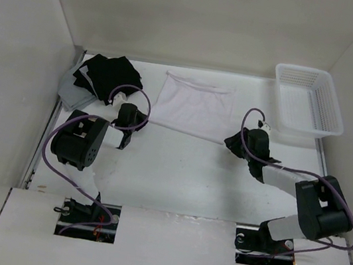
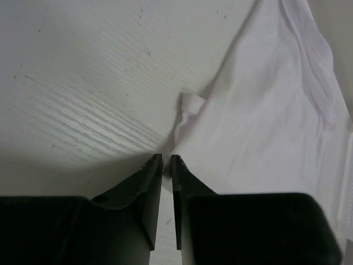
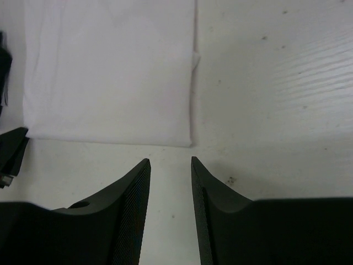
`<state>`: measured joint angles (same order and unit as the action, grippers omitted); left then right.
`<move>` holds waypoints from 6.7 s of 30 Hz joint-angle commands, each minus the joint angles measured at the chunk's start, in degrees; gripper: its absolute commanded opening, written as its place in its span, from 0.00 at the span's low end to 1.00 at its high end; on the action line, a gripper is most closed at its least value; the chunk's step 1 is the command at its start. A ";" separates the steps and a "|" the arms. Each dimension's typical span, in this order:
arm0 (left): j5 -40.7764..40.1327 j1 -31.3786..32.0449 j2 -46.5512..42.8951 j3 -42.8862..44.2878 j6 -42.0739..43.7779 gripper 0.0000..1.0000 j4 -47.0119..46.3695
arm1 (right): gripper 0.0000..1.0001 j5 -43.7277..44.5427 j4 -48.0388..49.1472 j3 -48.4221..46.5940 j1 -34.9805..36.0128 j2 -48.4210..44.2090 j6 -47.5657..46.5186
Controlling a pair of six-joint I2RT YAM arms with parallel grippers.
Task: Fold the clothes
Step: Fold the tank top
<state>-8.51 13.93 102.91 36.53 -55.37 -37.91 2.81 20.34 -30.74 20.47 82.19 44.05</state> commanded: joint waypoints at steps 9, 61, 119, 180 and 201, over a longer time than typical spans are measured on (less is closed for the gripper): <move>-1.07 0.52 -0.17 0.91 -0.44 0.06 -2.26 | 0.43 -1.93 7.43 -1.86 -1.88 8.59 6.57; -21.40 14.44 -43.19 -5.95 14.79 0.01 17.10 | 0.03 -1.83 -13.86 -13.11 3.41 -17.29 -7.94; -7.39 8.70 -52.11 -29.24 3.52 0.17 16.64 | 0.17 -5.10 -8.56 19.22 1.02 -26.56 8.94; -4.23 19.07 -30.93 -18.34 4.49 0.24 -0.67 | 0.36 -4.55 7.15 10.44 6.12 -1.00 12.71; -4.49 23.55 -33.13 -15.71 4.49 0.24 1.61 | 0.01 8.43 -23.67 3.34 0.93 -33.33 -2.11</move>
<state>-13.02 36.82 71.68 17.91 -51.55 -35.16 7.42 4.47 -21.28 21.43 48.99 49.28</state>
